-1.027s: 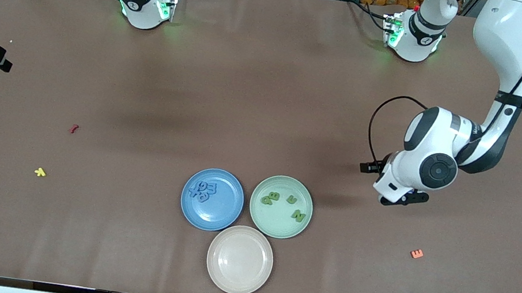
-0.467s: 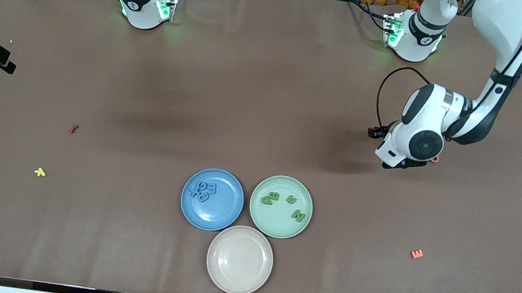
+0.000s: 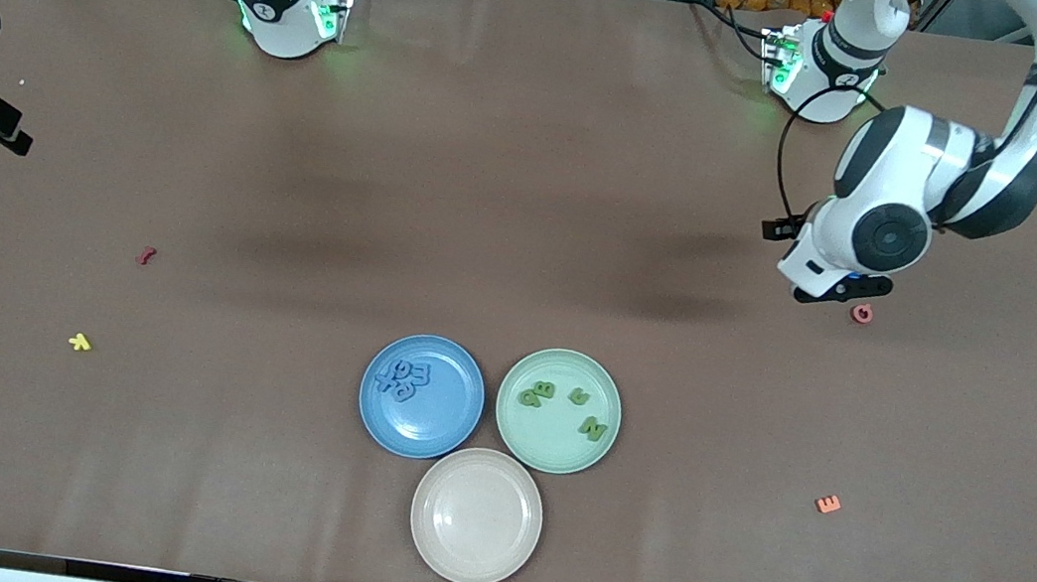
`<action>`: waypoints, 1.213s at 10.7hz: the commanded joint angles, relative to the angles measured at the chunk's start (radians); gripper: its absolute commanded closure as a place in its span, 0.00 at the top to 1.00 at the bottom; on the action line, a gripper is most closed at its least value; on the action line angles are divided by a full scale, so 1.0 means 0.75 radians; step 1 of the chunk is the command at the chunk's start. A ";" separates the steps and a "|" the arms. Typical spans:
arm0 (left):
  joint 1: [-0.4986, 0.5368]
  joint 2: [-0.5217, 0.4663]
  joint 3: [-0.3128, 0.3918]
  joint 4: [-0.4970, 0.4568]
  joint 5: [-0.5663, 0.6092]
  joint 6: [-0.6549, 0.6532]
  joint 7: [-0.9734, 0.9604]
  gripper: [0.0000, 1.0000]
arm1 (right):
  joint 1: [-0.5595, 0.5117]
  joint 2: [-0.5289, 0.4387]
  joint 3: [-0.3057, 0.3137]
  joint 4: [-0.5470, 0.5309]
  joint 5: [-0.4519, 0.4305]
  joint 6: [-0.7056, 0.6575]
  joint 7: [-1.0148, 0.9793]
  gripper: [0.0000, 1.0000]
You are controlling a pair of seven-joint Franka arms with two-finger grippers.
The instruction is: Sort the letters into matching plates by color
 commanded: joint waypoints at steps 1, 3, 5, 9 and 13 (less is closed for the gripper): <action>0.023 0.016 0.008 0.305 -0.018 -0.108 0.045 1.00 | 0.012 0.004 0.004 0.000 -0.025 0.018 0.028 1.00; 0.080 0.014 0.012 0.473 -0.012 -0.108 0.122 1.00 | 0.008 0.004 0.004 0.000 -0.025 0.028 0.028 1.00; 0.107 0.012 0.014 0.641 -0.008 -0.108 0.202 1.00 | 0.008 0.004 0.004 0.000 -0.025 0.022 0.028 1.00; 0.118 -0.058 0.012 0.799 0.051 -0.108 0.219 1.00 | 0.002 0.004 0.002 0.000 -0.025 0.020 0.028 1.00; 0.115 -0.139 -0.004 0.824 0.006 -0.112 0.373 1.00 | 0.010 0.004 0.004 0.000 -0.023 0.012 0.026 1.00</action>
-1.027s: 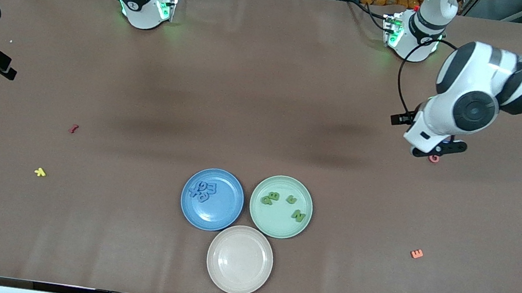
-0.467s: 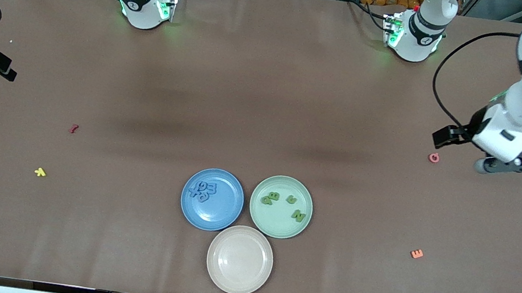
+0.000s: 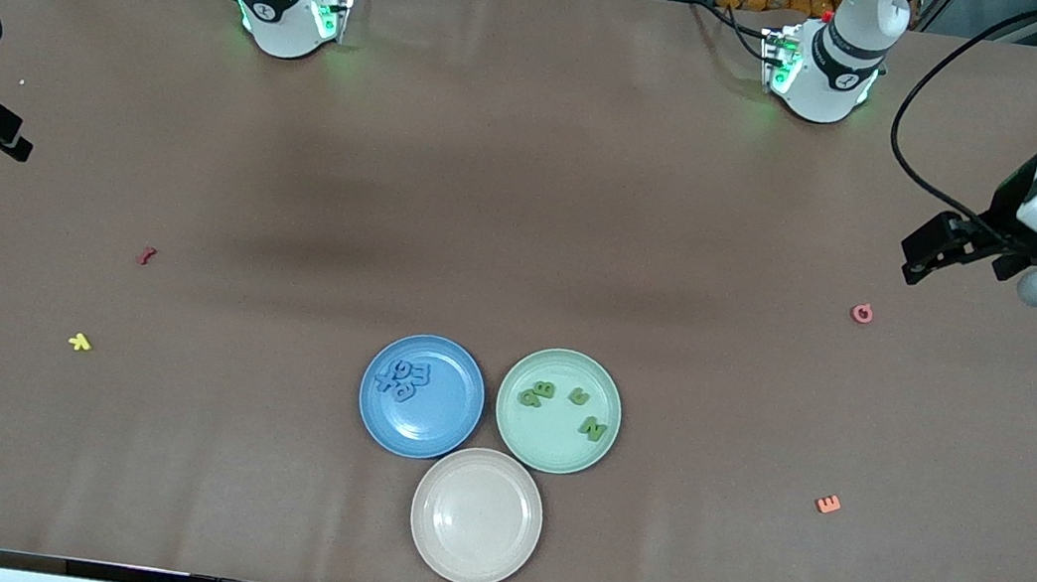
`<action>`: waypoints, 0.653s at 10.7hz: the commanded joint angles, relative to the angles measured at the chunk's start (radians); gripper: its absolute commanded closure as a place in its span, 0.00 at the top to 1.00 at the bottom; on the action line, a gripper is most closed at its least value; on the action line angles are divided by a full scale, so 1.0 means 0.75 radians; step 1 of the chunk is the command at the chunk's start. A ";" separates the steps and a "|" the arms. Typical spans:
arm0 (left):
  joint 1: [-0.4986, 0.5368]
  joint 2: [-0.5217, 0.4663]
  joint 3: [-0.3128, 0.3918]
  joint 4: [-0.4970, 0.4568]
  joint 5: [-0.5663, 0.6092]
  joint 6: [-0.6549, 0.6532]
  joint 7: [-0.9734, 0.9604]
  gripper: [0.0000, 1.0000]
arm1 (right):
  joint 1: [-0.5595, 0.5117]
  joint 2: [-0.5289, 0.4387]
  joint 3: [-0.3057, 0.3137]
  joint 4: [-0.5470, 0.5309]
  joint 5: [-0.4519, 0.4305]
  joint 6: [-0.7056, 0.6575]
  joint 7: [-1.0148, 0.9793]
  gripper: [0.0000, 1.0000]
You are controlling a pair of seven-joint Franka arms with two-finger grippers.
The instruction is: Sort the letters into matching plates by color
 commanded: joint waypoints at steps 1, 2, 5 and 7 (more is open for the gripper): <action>0.004 -0.059 0.003 0.010 -0.020 -0.068 0.235 1.00 | 0.014 0.000 0.005 0.004 -0.021 -0.008 0.020 1.00; 0.013 -0.059 0.013 0.000 -0.068 -0.090 0.282 1.00 | 0.028 -0.002 0.005 -0.014 -0.019 -0.008 0.012 1.00; 0.117 -0.104 0.015 -0.098 -0.216 -0.081 0.415 1.00 | 0.049 0.000 0.005 -0.025 -0.021 -0.017 0.008 1.00; 0.117 -0.102 0.007 -0.094 -0.214 -0.070 0.416 1.00 | 0.049 0.000 0.005 -0.033 -0.021 -0.027 0.008 1.00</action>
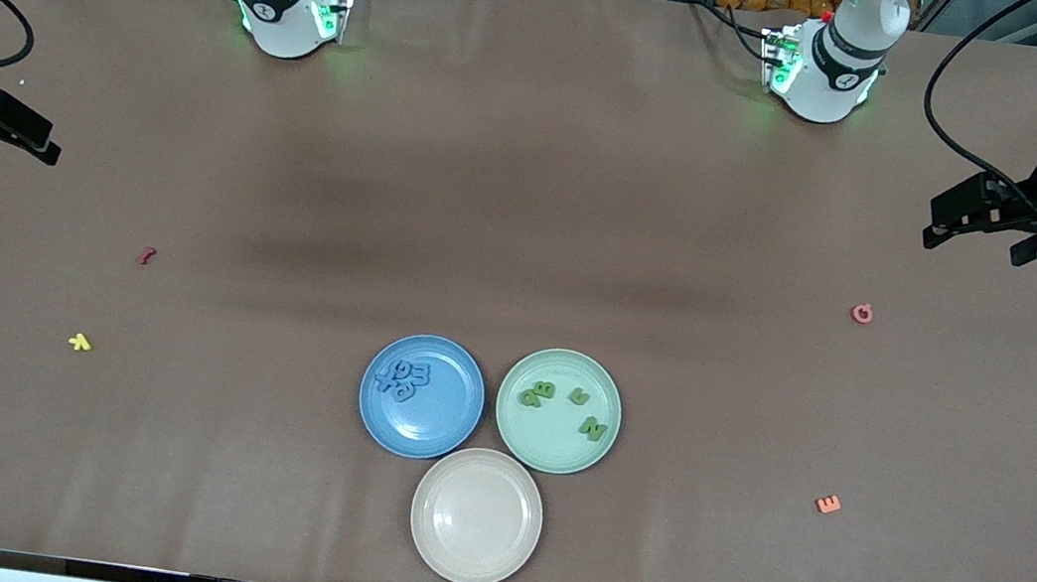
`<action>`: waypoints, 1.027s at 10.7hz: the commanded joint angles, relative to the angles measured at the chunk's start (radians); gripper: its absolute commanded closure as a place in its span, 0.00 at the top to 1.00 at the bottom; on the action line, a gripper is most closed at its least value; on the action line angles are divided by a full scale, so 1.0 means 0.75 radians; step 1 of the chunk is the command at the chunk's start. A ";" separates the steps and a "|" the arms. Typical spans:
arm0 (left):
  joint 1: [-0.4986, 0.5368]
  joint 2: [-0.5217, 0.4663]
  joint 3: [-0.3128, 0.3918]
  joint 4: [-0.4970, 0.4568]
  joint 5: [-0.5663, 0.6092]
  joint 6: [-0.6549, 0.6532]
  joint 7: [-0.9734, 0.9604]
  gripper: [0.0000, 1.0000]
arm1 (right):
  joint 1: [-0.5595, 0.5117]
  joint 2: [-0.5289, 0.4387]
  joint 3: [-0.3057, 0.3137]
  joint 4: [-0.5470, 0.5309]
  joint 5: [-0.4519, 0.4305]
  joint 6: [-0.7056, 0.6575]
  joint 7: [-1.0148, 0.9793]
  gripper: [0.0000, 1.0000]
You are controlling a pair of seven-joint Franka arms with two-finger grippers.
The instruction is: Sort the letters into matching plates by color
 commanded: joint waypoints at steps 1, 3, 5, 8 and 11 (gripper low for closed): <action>0.009 -0.047 -0.016 -0.039 -0.023 0.039 0.029 1.00 | 0.003 -0.007 0.001 -0.018 -0.021 -0.024 0.008 1.00; -0.001 -0.045 -0.020 -0.039 -0.015 0.066 0.027 1.00 | 0.001 -0.009 -0.001 -0.020 -0.023 -0.022 0.008 1.00; -0.001 -0.047 -0.020 -0.041 -0.013 0.066 0.027 1.00 | -0.001 -0.011 -0.001 -0.018 -0.029 -0.022 0.008 1.00; -0.001 -0.047 -0.061 -0.039 0.040 0.079 0.027 1.00 | 0.001 -0.011 -0.001 -0.018 -0.029 -0.022 0.008 1.00; -0.005 -0.033 -0.067 -0.025 0.140 0.077 0.025 1.00 | 0.001 -0.011 -0.001 -0.020 -0.029 -0.022 0.008 1.00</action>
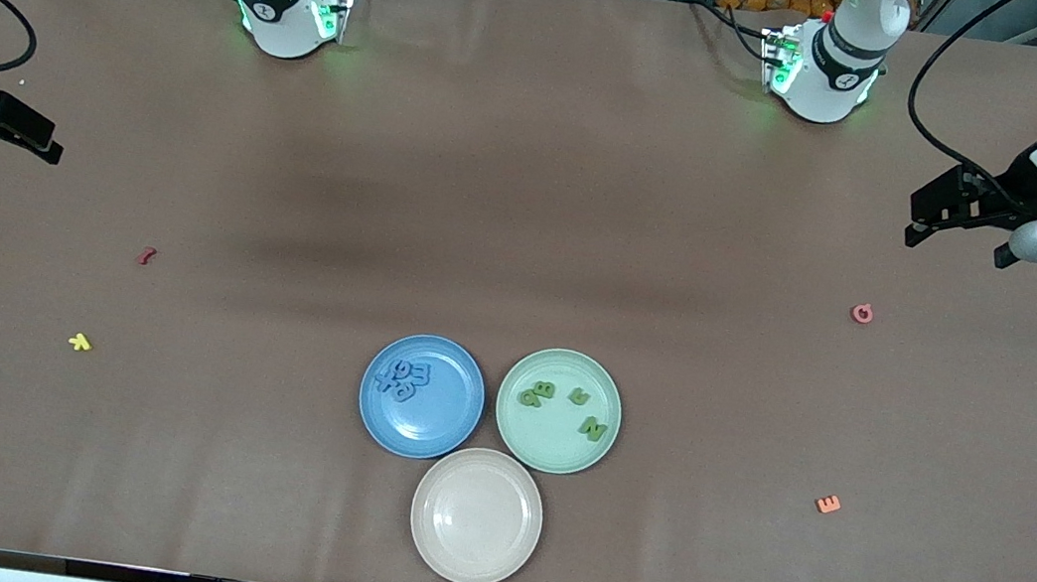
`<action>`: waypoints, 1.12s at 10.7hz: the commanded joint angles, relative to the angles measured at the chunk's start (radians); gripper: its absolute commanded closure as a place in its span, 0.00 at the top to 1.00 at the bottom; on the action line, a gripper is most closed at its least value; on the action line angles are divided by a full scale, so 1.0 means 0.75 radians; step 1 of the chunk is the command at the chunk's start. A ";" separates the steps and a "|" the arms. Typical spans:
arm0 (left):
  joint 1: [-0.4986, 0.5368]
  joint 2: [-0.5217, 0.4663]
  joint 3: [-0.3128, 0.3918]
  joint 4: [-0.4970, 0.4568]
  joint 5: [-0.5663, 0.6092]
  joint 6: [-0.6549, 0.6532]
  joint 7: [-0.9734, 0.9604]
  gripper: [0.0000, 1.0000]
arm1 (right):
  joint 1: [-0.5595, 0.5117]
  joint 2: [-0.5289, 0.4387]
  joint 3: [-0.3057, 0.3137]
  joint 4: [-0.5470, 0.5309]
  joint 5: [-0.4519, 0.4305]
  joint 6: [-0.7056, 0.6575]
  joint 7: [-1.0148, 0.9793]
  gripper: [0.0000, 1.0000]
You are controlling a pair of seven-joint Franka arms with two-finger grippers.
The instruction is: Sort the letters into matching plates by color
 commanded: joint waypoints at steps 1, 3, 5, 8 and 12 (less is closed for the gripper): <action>0.004 -0.011 -0.011 -0.003 0.107 0.012 0.019 1.00 | 0.001 -0.014 0.003 -0.011 -0.021 -0.006 0.008 1.00; 0.004 0.016 -0.011 0.026 0.089 0.008 0.009 1.00 | 0.001 -0.014 0.003 -0.013 -0.021 -0.006 0.008 1.00; 0.020 0.010 -0.003 0.028 0.089 0.000 0.010 1.00 | 0.001 -0.014 0.003 -0.013 -0.021 -0.006 0.008 1.00; 0.022 -0.006 0.002 0.028 0.089 -0.021 0.006 1.00 | 0.001 -0.014 0.003 -0.013 -0.023 -0.006 0.008 1.00; -0.159 -0.007 0.162 0.030 0.095 -0.023 -0.002 1.00 | 0.003 -0.012 0.003 -0.013 -0.023 -0.006 0.013 1.00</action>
